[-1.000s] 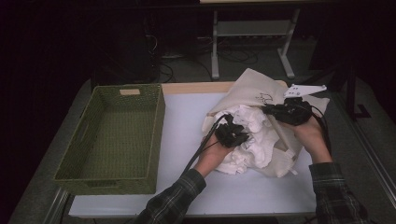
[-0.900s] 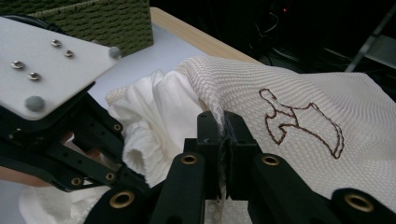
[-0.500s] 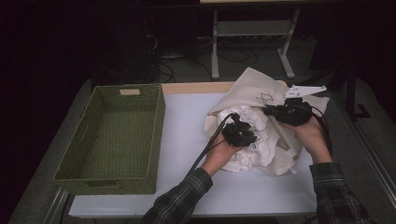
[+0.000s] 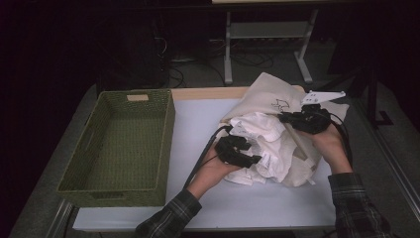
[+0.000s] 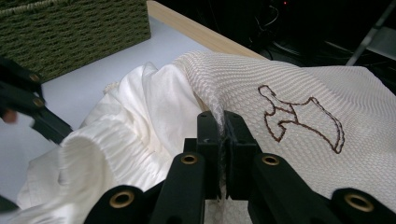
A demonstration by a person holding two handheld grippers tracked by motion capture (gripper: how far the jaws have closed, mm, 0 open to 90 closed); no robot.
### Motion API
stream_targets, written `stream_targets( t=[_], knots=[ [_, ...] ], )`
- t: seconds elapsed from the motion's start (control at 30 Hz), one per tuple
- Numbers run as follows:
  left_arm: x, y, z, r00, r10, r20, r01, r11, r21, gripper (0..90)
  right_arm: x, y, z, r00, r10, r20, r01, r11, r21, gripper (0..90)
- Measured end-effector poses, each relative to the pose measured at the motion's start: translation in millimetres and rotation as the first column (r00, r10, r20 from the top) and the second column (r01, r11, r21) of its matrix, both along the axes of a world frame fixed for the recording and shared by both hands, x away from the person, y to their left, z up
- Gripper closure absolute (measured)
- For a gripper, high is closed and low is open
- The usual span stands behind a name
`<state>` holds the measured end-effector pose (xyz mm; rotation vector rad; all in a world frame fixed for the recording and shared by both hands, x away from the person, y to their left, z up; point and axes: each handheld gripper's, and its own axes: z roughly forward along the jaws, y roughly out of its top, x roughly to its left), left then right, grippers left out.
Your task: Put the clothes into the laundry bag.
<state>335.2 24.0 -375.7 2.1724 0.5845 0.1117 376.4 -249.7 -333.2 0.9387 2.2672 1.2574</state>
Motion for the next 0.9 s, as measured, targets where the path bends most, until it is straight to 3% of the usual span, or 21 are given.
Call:
stream_targets(
  t=[0.17, 0.3, 0.4, 0.47, 0.57, 0.67, 0.73, 0.8, 0.9],
  knots=[
    [-3.3, 31.9, 9.4, 0.9977, 0.061, 0.029, -0.061, 0.9981, -0.007, 41.9, -0.7, 0.6, 0.3, 1.0, -0.003, 0.001, 0.003, 1.0, -0.005, 86.2],
    [3.1, 53.1, 13.8, 0.9872, 0.15, 0.055, -0.15, 0.9886, 0.004, 44.6, 0.0, 1.0, 0.2, 1.0, -0.001, 0.0, 0.001, 1.0, -0.005, 86.2],
    [12.5, 62.3, 11.3, 0.971, 0.23, 0.065, -0.231, 0.9728, 0.01, 46.5, 0.5, 2.0, -0.1, 1.0, 0.0, 0.0, 0.0, 1.0, -0.004, 86.2],
    [20.7, 64.8, 7.9, 0.9556, 0.285, 0.076, -0.287, 0.9577, 0.021, 47.3, -0.1, 2.6, -0.3, 1.0, 0.001, -0.002, -0.001, 1.0, -0.006, 86.2],
    [37.2, 65.2, 0.1, 0.9349, 0.351, 0.056, -0.352, 0.936, 0.013, 48.0, -0.5, 3.1, -0.3, 1.0, 0.004, -0.001, -0.004, 1.0, -0.007, 86.2],
    [53.3, 63.1, -10.2, 0.9171, 0.395, 0.053, -0.398, 0.916, 0.053, 47.9, -1.4, 3.3, 0.1, 1.0, 0.006, 0.0, -0.006, 1.0, -0.005, 86.2],
    [61.5, 62.8, -16.8, 0.9106, 0.411, 0.047, -0.413, 0.9073, 0.077, 47.8, -1.4, 3.1, -0.2, 1.0, 0.008, -0.001, -0.008, 1.0, -0.002, 86.2],
    [68.1, 62.8, -23.3, 0.9077, 0.417, 0.041, -0.42, 0.9034, 0.089, 47.8, -1.2, 2.4, -1.0, 0.9999, 0.008, -0.007, -0.008, 1.0, 0.0, 86.2],
    [76.1, 61.0, -34.8, 0.9102, 0.414, 0.012, -0.413, 0.9041, 0.111, 49.3, -2.7, 1.3, -0.9, 1.0, 0.005, -0.002, -0.005, 1.0, -0.002, 86.2]
  ],
)
